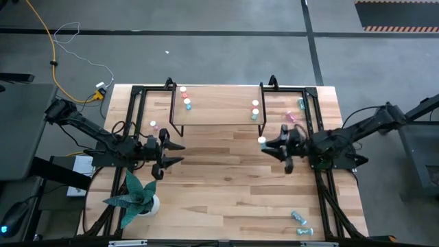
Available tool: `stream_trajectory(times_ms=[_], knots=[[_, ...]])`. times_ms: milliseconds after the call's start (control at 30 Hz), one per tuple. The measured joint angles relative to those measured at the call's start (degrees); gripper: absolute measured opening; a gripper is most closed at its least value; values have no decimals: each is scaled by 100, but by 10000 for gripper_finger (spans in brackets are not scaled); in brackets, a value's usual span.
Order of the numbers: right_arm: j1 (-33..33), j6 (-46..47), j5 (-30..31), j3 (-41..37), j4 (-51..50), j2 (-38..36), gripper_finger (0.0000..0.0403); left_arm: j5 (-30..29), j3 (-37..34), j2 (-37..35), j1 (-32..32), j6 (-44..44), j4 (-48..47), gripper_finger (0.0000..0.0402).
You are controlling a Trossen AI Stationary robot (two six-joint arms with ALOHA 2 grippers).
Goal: Pick and place medicine bottles onto shelf by color
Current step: Put the green pill bottle on the shelf
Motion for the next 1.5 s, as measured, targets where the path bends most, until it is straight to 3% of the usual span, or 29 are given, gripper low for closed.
stream_trajectory(times_ms=[433, 600, 833, 1200, 1500], knots=[[373, -939, 969, 1, 1716, 1876, 83, 256, 0, 0, 2, -299, 150, 190], [371, -1044, 986, -1, 2149, 2243, 83, 583, 0, 0, 0, -266, 284, 190], [366, -1287, 986, -1, 2594, 2340, 83, 607, 105, 43, 0, -176, 392, 190], [334, -1267, 975, 56, 2639, 2620, 83, 607, 713, 1250, 2, 665, 377, 190], [318, -1682, 911, 1076, 1704, 3623, 83, 297, 1336, 2265, 2, 1259, 376, 194]])
